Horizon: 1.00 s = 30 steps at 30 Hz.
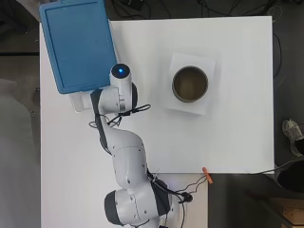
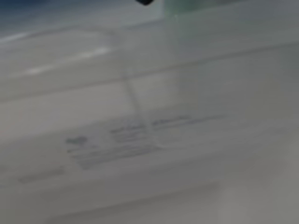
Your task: Teleoperate dual arm-hand system to remove items from a box
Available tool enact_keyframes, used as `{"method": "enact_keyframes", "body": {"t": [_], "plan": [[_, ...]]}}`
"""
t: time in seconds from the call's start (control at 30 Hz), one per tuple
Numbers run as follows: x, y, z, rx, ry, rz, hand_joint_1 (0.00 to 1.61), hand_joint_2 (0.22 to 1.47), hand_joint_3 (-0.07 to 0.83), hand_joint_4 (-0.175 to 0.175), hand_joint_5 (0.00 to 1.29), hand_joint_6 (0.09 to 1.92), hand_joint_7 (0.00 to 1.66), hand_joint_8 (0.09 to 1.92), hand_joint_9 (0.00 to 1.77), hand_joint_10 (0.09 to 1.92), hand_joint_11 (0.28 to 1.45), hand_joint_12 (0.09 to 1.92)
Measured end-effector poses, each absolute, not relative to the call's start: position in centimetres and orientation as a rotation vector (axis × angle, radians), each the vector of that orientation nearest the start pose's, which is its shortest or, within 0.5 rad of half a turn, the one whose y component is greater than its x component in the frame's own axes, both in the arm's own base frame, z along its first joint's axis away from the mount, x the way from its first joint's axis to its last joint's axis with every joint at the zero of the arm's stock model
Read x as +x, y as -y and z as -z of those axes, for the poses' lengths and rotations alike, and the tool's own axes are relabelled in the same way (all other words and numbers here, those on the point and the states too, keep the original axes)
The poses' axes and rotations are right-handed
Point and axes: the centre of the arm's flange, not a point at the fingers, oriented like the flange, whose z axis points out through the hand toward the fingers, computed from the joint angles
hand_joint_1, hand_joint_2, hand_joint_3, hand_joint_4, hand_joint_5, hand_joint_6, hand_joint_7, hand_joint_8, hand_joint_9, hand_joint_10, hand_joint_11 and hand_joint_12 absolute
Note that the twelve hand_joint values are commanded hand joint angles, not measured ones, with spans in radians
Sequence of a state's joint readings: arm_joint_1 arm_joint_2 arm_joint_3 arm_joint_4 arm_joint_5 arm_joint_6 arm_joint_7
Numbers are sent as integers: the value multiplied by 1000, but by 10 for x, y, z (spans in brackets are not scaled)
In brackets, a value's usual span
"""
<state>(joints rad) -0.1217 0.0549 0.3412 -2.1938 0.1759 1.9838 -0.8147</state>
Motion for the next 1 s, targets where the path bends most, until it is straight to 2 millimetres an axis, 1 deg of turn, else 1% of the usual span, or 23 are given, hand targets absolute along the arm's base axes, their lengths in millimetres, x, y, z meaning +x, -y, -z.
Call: {"method": "enact_keyframes", "body": {"t": [0.03, 0.07, 0.1, 0.13, 0.17, 0.2, 0.23, 0.27, 0.37, 0.43, 0.5, 0.57, 0.6, 0.63, 0.67, 0.7, 0.83, 0.9, 0.97, 1.0], "plan": [[486, -120, -346, -2582, 1377, -238, 495, 1001, 4, 99, 377, 896, 561, 941, 722, 988, 702, 891], [479, -118, -353, -2604, 1441, -178, 304, 942, 2, 74, 239, 498, 352, 528, 483, 588, 554, 508], [473, -119, -362, -2630, 1493, -135, 207, 921, 2, 63, 195, 259, 259, 276, 373, 332, 473, 269], [469, -122, -372, -2658, 1528, -111, 153, 924, 2, 58, 196, 129, 240, 139, 360, 183, 443, 137], [467, -126, -381, -2681, 1547, -109, 113, 986, 8, 69, 331, 87, 405, 87, 541, 118, 526, 87], [466, -133, -386, -2702, 1571, -141, 69, 1043, 6, 86, 459, 87, 558, 87, 673, 87, 613, 87], [468, -140, -387, -2713, 1584, -182, 37, 1078, 4, 90, 516, 87, 641, 87, 736, 87, 658, 87], [470, -146, -386, -2718, 1595, -214, 19, 1094, 1, 89, 538, 87, 684, 87, 760, 87, 669, 87], [476, -167, -382, -2716, 1579, -311, 15, 1115, 2, 86, 563, 87, 735, 87, 768, 87, 672, 87], [468, -187, -388, -2711, 1576, -354, 22, 1113, -1, 75, 544, 87, 679, 87, 699, 87, 645, 87], [459, -201, -407, -2739, 1601, -378, 27, 1105, -4, 62, 523, 87, 654, 87, 667, 87, 631, 87], [454, -216, -442, -2773, 1655, -363, 43, 1101, -3, 54, 524, 87, 680, 87, 691, 87, 643, 87], [450, -230, -460, -2771, 1673, -339, 56, 1104, -1, 52, 534, 87, 702, 87, 714, 87, 655, 87], [446, -239, -468, -2767, 1668, -340, 68, 1108, 1, 53, 547, 87, 719, 87, 733, 87, 666, 87], [436, -250, -473, -2760, 1649, -361, 80, 1112, 3, 56, 561, 87, 731, 87, 748, 87, 676, 87], [423, -258, -474, -2748, 1633, -393, 89, 1114, 3, 56, 566, 87, 740, 87, 759, 87, 684, 87], [389, -269, -456, -2672, 1588, -460, 104, 1121, 4, 52, 582, 87, 776, 87, 803, 87, 721, 87], [371, -267, -445, -2631, 1539, -472, 104, 1124, 5, 47, 577, 87, 782, 87, 811, 87, 723, 87], [354, -258, -420, -2588, 1487, -507, 106, 1126, 5, 43, 575, 87, 789, 87, 817, 87, 724, 87], [349, -253, -408, -2571, 1468, -518, 109, 1126, 4, 42, 576, 87, 792, 87, 823, 87, 729, 87]]}}
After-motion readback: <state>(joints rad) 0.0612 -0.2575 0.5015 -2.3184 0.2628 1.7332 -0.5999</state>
